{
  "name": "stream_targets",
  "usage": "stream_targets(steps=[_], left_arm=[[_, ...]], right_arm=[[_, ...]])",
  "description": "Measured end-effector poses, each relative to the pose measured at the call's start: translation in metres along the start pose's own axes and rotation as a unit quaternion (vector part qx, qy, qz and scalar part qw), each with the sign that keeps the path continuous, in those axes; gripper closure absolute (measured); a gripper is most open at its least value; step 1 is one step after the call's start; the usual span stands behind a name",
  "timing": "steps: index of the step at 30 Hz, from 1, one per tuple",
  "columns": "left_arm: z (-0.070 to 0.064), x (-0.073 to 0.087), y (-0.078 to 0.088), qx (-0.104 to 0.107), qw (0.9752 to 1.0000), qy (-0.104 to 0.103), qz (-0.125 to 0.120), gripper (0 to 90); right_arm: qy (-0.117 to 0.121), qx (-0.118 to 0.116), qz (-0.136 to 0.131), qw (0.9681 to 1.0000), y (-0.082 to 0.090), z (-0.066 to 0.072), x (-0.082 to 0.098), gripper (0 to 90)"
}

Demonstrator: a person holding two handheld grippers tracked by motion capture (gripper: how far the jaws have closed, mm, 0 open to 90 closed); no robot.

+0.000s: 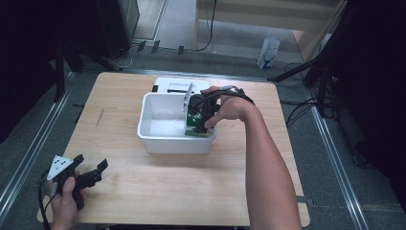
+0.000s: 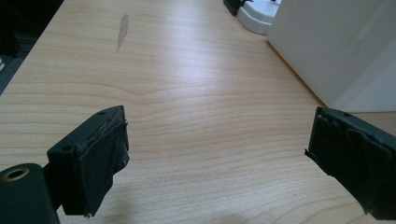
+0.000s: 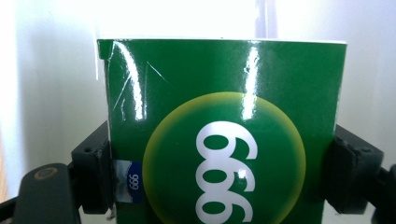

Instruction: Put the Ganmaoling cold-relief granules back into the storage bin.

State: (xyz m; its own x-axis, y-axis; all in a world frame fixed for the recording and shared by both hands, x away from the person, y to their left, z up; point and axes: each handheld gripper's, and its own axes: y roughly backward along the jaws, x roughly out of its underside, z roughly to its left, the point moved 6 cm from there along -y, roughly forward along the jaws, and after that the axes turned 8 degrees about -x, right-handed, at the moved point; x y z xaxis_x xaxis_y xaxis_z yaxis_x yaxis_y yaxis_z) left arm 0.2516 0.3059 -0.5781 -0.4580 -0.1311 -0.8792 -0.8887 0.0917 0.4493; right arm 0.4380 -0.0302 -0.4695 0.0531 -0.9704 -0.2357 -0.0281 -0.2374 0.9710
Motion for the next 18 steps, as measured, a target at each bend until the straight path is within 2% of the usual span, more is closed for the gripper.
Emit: stream_targets(steps=[3, 4, 8, 12, 18], left_arm=[[0.000, 0.000, 0.000, 0.000, 1.0000, 0.000, 0.001, 5.6], [0.000, 0.000, 0.001, 0.000, 1.0000, 0.000, 0.000, 5.6], [0.000, 0.001, 0.001, 0.002, 1.0000, 0.001, 0.000, 5.6], [0.000, 0.000, 0.001, 0.002, 1.0000, 0.003, 0.001, 5.6], [0.001, 0.001, 0.001, 0.002, 1.0000, 0.004, 0.001, 5.6]], right_arm=[[0.010, -0.004, 0.000, 0.9999, -0.006, -0.002, 0.000, 16.1], [0.003, -0.007, 0.004, 1.0000, -0.009, -0.001, 0.001, 16.1], [0.015, -0.011, 0.020, 0.9996, -0.021, -0.003, 0.003, 16.0], [0.007, -0.017, 0.036, 0.9992, -0.035, -0.006, 0.004, 16.0], [-0.003, -0.024, 0.048, 0.9986, -0.043, -0.005, 0.005, 15.9]])
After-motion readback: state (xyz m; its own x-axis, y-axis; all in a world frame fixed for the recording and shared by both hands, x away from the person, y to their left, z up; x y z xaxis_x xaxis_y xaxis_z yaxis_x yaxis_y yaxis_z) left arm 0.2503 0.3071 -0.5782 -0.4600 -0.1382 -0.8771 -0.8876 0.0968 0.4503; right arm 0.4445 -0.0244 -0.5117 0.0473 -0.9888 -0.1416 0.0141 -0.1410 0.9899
